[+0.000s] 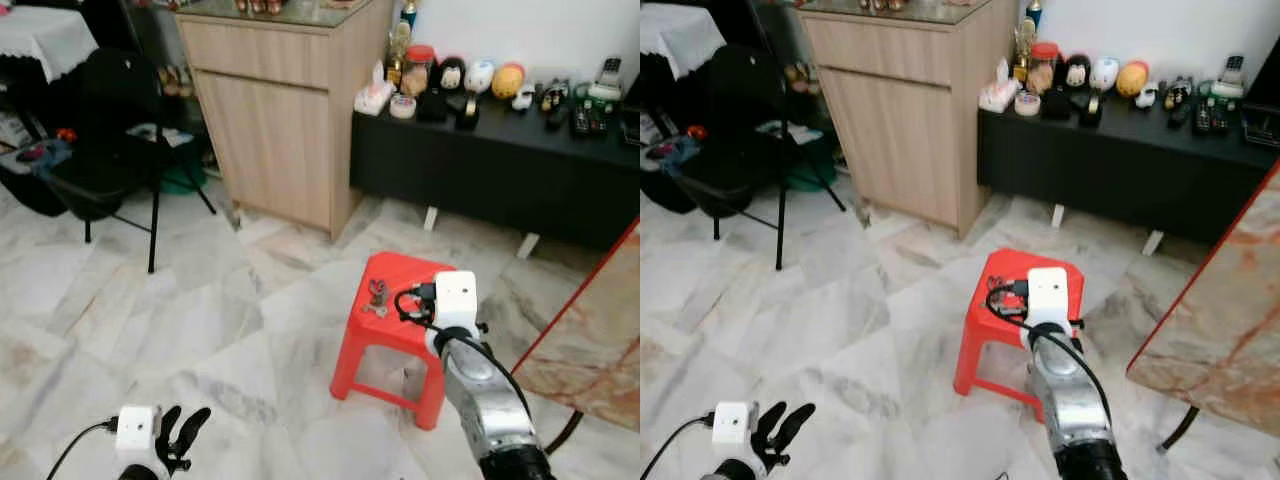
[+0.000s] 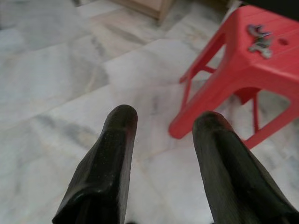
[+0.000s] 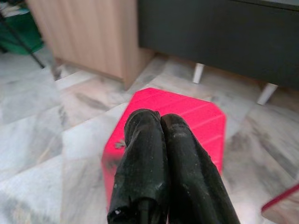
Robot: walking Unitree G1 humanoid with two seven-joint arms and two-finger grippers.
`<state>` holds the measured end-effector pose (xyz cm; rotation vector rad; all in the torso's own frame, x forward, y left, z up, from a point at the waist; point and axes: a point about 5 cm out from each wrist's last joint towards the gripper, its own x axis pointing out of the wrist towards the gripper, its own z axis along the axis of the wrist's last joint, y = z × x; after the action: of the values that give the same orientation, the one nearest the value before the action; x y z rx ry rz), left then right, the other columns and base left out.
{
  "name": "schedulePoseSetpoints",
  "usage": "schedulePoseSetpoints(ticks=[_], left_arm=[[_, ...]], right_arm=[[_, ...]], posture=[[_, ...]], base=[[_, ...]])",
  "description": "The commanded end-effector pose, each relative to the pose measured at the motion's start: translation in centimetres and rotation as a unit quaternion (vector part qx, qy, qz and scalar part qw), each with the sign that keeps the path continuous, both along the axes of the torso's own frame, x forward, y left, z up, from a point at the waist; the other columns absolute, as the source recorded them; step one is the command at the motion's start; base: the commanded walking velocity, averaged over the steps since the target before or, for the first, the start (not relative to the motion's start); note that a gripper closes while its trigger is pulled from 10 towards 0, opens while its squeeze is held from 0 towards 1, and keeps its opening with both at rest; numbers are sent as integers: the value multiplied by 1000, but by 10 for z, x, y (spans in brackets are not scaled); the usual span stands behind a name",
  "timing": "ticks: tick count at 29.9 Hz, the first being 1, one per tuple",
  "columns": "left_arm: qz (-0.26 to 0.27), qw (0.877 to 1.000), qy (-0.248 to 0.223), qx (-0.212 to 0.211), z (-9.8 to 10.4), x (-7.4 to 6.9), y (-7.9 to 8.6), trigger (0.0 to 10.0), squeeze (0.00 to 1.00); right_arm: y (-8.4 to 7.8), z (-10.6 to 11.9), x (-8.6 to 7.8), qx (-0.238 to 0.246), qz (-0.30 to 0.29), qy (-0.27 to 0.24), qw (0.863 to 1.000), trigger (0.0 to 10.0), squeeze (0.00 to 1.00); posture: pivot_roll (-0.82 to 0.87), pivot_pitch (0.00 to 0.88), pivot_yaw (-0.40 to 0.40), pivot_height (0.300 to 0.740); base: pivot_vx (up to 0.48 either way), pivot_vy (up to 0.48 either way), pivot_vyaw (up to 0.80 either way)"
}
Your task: Hang keys on a hook
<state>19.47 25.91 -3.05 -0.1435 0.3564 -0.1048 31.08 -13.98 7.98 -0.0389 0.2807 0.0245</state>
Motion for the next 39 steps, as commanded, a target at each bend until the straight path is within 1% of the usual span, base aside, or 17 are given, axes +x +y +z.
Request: schedulePoseSetpoints(ticks=[1,6,7,8,9,10,12,14,15,18,21,26,29,31,33,35,39], left_arm=[[-4,1000,-6,2,1,0,1,10000,0],[-19,1000,-11,21,4,2,2,10000,0],[-41,997,-65,26,24,42,-20,10000,0],[-56,992,-107,29,43,69,-38,10000,0],[-65,988,-135,32,57,86,-50,10000,0],[-78,981,-171,37,86,116,-73,10000,0],[-86,979,-176,57,97,126,-82,10000,0],[-87,977,-180,76,98,127,-83,10000,0],[-77,977,-186,69,100,127,-84,10000,0],[-75,977,-189,57,101,127,-85,10000,0],[-71,979,-183,54,102,127,-87,10000,0],[-58,982,-172,53,103,126,-84,10000,0],[-50,988,-136,62,89,119,-77,10000,0],[-26,990,-115,80,79,113,-68,10000,0],[-1,993,-97,71,72,108,-60,10000,0],[11,993,-96,64,72,106,-54,10000,0],[4,992,-106,65,77,108,-53,10000,0]], right_arm=[[-1,4,0,1,-4,-6,1000,10000,0],[3,4,0,2,-1,-2,1000,10000,0],[4,5,0,5,1,-5,1000,10000,0],[4,6,0,6,1,-7,1000,10000,0],[4,6,0,8,1,-8,1000,10000,0],[5,6,0,7,2,-7,1000,10000,0],[7,6,-1,7,4,-6,1000,10000,0],[8,6,-1,8,7,-5,1000,10000,0],[10,7,-1,7,10,-5,1000,10000,0],[12,8,-1,6,13,-7,1000,10000,0],[12,8,-1,7,14,-8,1000,10000,0],[13,8,-1,7,13,-7,1000,10000,0],[13,8,-1,7,12,-7,1000,10000,0],[13,8,-1,7,12,-9,1000,10000,0],[12,9,-1,8,11,-10,1000,10000,0],[12,10,-1,7,11,-11,1000,10000,0],[11,11,-1,7,15,-13,1000,10000,0]], posture=[[86,88,17,740],[88,86,23,740],[88,87,24,740],[88,87,24,740],[88,87,24,740],[88,89,25,740],[88,89,25,740],[89,90,24,740],[86,89,24,740],[88,88,23,740],[90,87,24,740],[91,88,23,740],[92,87,24,740],[86,86,26,740],[85,87,26,740],[86,89,24,740],[91,88,20,740]], base=[[0,0,-800],[0,0,-800],[0,0,-800],[0,0,-800],[0,0,-800],[0,0,-800],[0,0,-800],[0,0,-800],[0,-480,-800],[0,-441,-800],[0,0,-800],[0,0,-800],[0,0,-800],[0,0,-800],[0,0,-800],[0,0,-800],[0,0,-800]])
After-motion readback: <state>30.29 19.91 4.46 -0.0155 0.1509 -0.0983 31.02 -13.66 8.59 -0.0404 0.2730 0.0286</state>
